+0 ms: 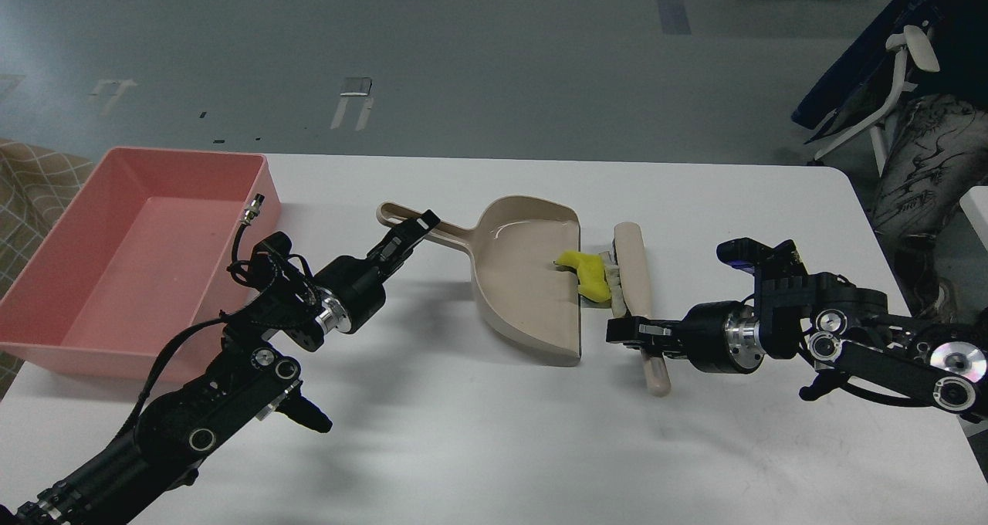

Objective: Sweep and dump garbage into bin
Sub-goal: 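Sweep the brush across the dustpan toward the left gripper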

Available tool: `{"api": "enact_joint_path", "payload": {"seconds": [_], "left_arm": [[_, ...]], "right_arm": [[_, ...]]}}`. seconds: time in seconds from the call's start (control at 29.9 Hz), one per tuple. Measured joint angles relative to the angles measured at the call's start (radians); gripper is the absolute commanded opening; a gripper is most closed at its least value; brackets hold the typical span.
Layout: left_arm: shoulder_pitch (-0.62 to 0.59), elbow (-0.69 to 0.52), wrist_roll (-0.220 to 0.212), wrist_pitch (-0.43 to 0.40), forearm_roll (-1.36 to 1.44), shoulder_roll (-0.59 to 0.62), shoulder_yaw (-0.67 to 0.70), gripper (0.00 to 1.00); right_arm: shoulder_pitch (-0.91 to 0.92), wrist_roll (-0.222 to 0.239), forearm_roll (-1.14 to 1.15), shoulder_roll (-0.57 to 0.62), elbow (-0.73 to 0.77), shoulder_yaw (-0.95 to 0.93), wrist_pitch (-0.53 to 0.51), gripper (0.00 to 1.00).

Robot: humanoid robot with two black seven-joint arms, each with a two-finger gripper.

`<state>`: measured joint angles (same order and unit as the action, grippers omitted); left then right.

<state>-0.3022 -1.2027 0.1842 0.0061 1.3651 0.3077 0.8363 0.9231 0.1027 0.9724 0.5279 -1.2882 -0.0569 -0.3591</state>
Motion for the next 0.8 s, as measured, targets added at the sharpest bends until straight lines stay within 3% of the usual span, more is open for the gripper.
{"api": "enact_joint_path", "payload": {"seconds": [0.8], "left_arm": [[0.001, -0.008, -0.003, 0.001, 0.000, -0.006, -0.001, 0.00]], "right_arm": [[0.122, -0.003, -0.117, -0.186, 0.048, 0.038, -0.001, 0.00]]}}
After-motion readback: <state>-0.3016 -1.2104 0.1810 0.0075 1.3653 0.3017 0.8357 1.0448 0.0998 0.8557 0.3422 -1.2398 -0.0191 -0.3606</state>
